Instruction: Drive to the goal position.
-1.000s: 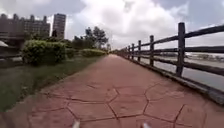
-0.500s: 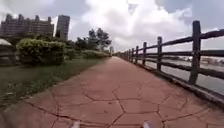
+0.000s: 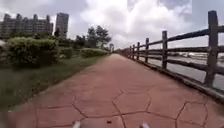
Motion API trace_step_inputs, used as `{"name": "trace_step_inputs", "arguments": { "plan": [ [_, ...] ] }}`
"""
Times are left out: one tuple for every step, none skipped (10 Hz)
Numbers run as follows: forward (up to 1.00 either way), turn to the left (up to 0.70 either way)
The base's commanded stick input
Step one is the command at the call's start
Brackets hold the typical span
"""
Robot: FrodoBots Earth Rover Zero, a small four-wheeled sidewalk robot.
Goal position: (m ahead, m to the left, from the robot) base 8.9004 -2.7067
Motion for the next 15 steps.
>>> {"name": "trace_step_inputs", "arguments": {
  "plan": [
    [0.85, -0.2],
    [0.85, -0.23],
    [0.85, -0.11],
    [0.85, 0.06],
    [0.85, 0.04],
    [0.85, -0.23],
    [0.85, -0.23],
    [0.85, -0.23],
    [0.85, -0.23],
    [0.85, 0.04],
    [0.85, 0.11],
    [0.85, 0.11],
    [0.85, 0.11],
    [0.85, 0.11],
    [0.85, 0.11]
  ]
}}
